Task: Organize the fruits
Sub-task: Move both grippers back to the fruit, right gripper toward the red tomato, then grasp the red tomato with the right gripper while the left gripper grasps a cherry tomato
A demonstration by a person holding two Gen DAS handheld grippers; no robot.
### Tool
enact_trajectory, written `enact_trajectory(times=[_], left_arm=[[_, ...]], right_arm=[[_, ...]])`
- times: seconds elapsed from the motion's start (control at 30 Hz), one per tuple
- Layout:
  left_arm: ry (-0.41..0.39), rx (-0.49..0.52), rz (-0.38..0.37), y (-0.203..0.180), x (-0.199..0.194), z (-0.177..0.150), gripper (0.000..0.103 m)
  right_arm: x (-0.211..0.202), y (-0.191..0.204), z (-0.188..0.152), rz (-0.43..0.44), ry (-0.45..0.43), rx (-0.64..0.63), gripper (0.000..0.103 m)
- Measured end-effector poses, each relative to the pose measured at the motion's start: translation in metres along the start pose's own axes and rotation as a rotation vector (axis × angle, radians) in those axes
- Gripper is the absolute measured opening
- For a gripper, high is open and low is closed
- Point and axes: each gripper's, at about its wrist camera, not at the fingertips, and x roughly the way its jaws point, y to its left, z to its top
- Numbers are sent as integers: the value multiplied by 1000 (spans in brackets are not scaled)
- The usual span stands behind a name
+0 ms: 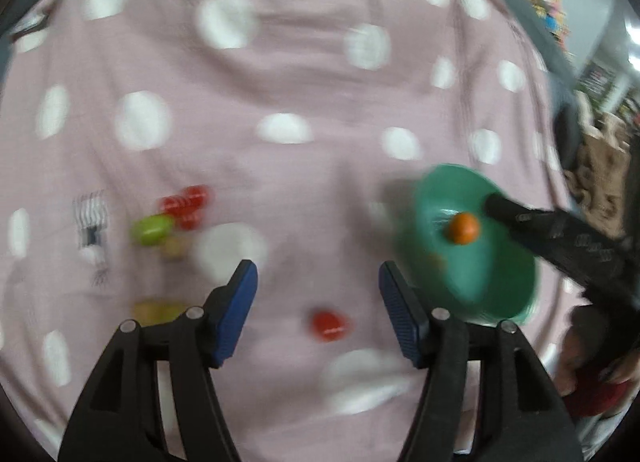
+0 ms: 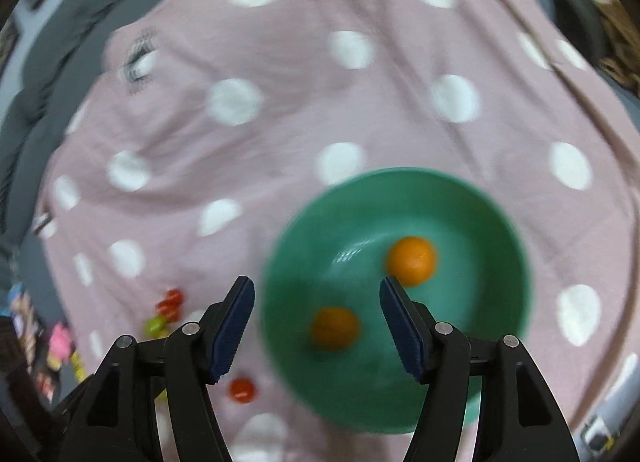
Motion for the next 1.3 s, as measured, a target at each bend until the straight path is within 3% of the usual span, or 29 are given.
enact_trajectory(times=[0.13,0.27,0.37,0.47,0.53,0.63,0.77,1.07,1.13,1.2,1.3], left_arm=[[19,-68,103,50,-5,-17,61],[36,-124,80,85,1,-37,60],[15,-166,33,108,5,-48,55],[40,-159,78,115,9,-46,45],[28,-170,67,117,7,-41,44],[37,-205,33,125,8,-38,43],[12,-192,84,123,10,-29,41],[5,-214,110,124,26,4,37],[-2,-235,95,131,34,15,37],[17,-249,82,140,50,24,37],[59,-257,88,151,73,36,36]], right_arm=[[7,41,-12,71,26,-65,66],[27,77,-28,89,95,-155,66],[41,94,-43,69,97,-201,66],[53,107,-57,28,103,-265,65],[62,109,-65,11,122,-278,64],[73,104,-76,-13,157,-272,54],[79,99,-89,-66,200,-349,50],[85,80,-88,-28,262,-326,48],[90,81,-90,-39,270,-337,44],[96,83,-91,-46,280,-343,33],[101,87,-93,-60,281,-348,32]])
